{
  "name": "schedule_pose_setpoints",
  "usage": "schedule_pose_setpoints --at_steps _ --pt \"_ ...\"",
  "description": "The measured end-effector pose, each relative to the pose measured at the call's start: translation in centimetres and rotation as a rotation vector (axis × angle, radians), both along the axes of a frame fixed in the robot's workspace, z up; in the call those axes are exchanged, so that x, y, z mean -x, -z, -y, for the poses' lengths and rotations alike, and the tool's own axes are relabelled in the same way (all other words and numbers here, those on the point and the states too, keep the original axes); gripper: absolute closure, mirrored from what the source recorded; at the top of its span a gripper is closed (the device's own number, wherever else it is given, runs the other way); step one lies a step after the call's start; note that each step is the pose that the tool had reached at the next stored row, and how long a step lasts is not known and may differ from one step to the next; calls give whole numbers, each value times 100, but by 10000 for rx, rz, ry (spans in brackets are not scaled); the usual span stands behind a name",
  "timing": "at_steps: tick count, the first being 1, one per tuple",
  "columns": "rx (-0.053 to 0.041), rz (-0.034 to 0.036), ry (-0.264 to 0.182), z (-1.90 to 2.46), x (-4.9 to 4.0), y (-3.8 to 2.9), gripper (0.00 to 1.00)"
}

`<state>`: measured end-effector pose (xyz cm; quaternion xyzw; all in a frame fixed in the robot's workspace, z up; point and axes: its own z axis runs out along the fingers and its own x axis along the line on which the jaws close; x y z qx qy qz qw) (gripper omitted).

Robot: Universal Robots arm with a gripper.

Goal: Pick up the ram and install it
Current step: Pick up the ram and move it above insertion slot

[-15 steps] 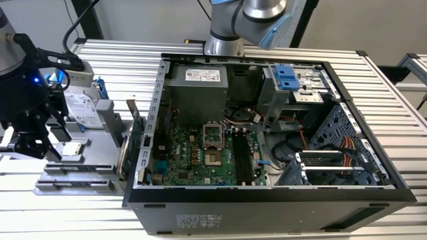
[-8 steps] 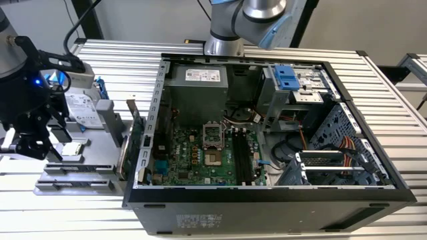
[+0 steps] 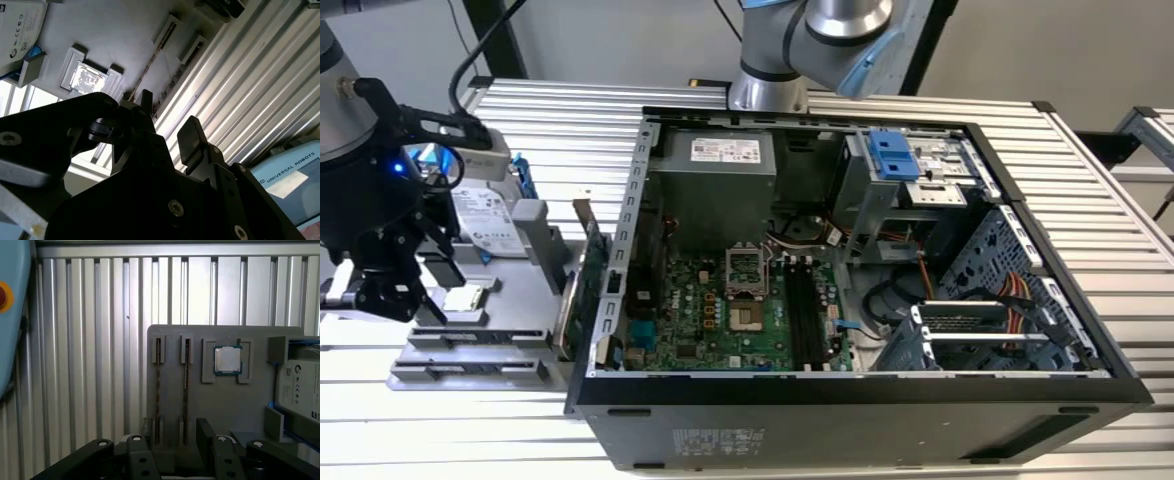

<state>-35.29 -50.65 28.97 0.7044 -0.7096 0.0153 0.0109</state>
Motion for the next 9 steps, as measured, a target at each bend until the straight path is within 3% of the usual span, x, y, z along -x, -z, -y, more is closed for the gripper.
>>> schedule_pose_setpoints --at_steps 9 --pt "0 1 0 0 0 46 0"
